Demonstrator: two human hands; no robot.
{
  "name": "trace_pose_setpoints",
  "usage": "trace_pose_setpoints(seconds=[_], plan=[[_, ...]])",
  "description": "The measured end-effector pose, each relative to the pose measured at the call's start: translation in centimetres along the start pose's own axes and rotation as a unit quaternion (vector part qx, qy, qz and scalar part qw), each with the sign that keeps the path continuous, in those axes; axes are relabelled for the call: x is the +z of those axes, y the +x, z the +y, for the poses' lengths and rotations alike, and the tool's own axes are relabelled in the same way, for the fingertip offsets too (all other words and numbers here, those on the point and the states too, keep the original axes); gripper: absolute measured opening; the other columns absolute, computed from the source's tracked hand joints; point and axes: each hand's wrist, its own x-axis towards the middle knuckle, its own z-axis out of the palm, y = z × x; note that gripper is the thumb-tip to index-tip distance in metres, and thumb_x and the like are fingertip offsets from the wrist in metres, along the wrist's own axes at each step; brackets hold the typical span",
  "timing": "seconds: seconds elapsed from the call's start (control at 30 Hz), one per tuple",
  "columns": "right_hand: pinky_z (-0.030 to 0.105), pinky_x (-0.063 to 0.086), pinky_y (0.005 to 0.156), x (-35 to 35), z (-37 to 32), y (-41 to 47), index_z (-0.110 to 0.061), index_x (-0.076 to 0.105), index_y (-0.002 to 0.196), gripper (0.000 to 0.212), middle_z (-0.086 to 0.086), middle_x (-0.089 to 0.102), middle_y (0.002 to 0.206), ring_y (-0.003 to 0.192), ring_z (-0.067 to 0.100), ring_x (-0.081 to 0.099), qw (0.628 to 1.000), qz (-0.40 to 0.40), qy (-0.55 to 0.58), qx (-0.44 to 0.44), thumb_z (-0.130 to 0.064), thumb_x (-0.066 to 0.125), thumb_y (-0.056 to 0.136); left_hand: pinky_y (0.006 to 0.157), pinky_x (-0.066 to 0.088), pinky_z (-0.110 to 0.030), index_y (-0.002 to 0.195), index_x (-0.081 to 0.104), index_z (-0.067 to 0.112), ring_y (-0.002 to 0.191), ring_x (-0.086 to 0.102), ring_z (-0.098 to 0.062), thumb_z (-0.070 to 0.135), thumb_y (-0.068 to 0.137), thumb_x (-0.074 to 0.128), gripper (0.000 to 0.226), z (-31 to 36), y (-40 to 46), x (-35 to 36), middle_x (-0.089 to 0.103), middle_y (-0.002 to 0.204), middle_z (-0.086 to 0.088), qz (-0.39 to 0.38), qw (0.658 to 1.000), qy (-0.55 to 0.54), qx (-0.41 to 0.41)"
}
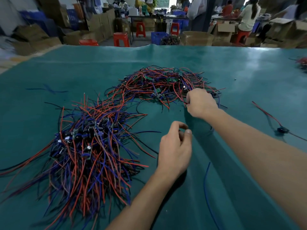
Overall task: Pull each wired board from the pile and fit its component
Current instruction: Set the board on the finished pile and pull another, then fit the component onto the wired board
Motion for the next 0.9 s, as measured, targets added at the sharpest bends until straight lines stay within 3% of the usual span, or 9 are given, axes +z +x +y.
trace_pose_setpoints(seconds=[0.13,0.23,0.3,0.37,0.47,0.6,0.67,0.8,0.9], plan=[[0.042,0.054,0.093,0.1,1.3,0.1,-0.02,0.064,0.098,0.009,0.014,0.065,0.118,0.111,0.037,0.061,0.998,-0.017,0.052,0.013,-0.018,0.065,0.089,0.082,0.05,-0.045,0.108,0.055,0.021,0.08,0.065,-0.026,0.024,0.102,0.053,0.008,-0.1,0.1,-0.1,0.069,0.074,-0.003,0.006,1.0,-0.011,0.003],[0.027,0.048,0.083,-1.7,2.2,-0.7,-0.025,0.062,0.083,0.013,0.006,0.068,0.094,0.096,0.026,0.065,0.977,0.046,0.201,0.058,-0.019,0.073,0.087,0.083,0.051,-0.044,0.11,0.054,0.022,0.079,0.066,-0.023,0.025,0.102,0.052,0.009,-0.1,0.0,-0.1,0.069,0.073,-0.002,0.016,1.0,-0.024,-0.001],[0.025,0.047,0.061,-3.7,2.1,-2.4,-0.019,0.062,0.076,0.017,0.008,0.065,0.078,0.068,0.024,0.06,0.89,0.064,0.44,0.101,-0.013,0.074,0.085,0.086,0.05,-0.04,0.117,0.052,0.022,0.081,0.067,-0.02,0.027,0.104,0.049,0.015,-0.1,0.0,-0.1,0.07,0.075,0.001,0.021,0.999,-0.03,-0.005],[0.021,0.042,0.044,-5.5,1.6,-4.7,-0.014,0.061,0.076,0.012,0.012,0.069,0.072,0.05,0.018,0.054,0.756,0.025,0.643,0.115,-0.008,0.067,0.085,0.086,0.05,-0.039,0.125,0.049,0.021,0.082,0.066,-0.017,0.03,0.106,0.045,0.021,-0.2,0.1,0.0,0.071,0.076,0.003,0.029,0.999,-0.037,-0.001],[0.018,0.044,0.042,-5.6,0.0,-8.1,-0.011,0.065,0.085,0.007,0.01,0.076,0.078,0.047,0.012,0.058,0.648,-0.061,0.751,0.109,-0.01,0.06,0.09,0.081,0.052,-0.043,0.117,0.05,0.023,0.075,0.063,-0.012,0.043,0.107,0.036,0.026,-0.4,0.0,0.0,0.071,0.075,0.005,0.049,0.997,-0.06,-0.002],[0.018,0.046,0.043,-2.6,-1.8,-11.5,-0.012,0.066,0.087,0.01,0.01,0.076,0.084,0.056,0.014,0.065,0.644,-0.099,0.75,0.114,-0.008,0.06,0.094,0.079,0.053,-0.054,0.096,0.06,0.019,0.08,0.067,-0.025,0.07,0.094,0.031,0.06,-0.6,0.0,-0.1,0.073,0.083,0.0,0.044,0.993,-0.106,-0.037],[0.02,0.046,0.042,-1.5,-2.2,-12.2,-0.01,0.068,0.083,0.015,0.016,0.074,0.086,0.063,0.02,0.067,0.64,-0.083,0.755,0.115,-0.005,0.06,0.095,0.078,0.055,-0.053,0.092,0.063,0.018,0.075,0.069,-0.02,0.073,0.088,0.039,0.06,-0.8,0.2,-0.1,0.073,0.078,0.001,0.029,0.993,-0.107,-0.045],[0.017,0.042,0.038,-0.6,-2.3,-12.3,-0.007,0.067,0.087,0.015,0.014,0.077,0.086,0.056,0.013,0.067,0.661,-0.05,0.743,0.09,-0.005,0.057,0.099,0.066,0.058,-0.039,0.091,0.065,0.018,0.056,0.063,-0.013,0.037,0.099,0.056,0.022,-1.5,0.6,0.1,0.073,0.067,0.001,0.024,0.992,-0.122,-0.028],[0.018,0.039,0.038,0.1,-2.1,-12.0,-0.011,0.069,0.085,0.017,0.014,0.076,0.086,0.051,0.013,0.058,0.686,-0.058,0.721,0.084,-0.013,0.06,0.099,0.068,0.058,-0.04,0.092,0.068,0.015,0.058,0.065,-0.014,0.017,0.099,0.061,0.011,-1.5,0.6,0.0,0.074,0.07,-0.003,0.023,0.99,-0.138,-0.027]])
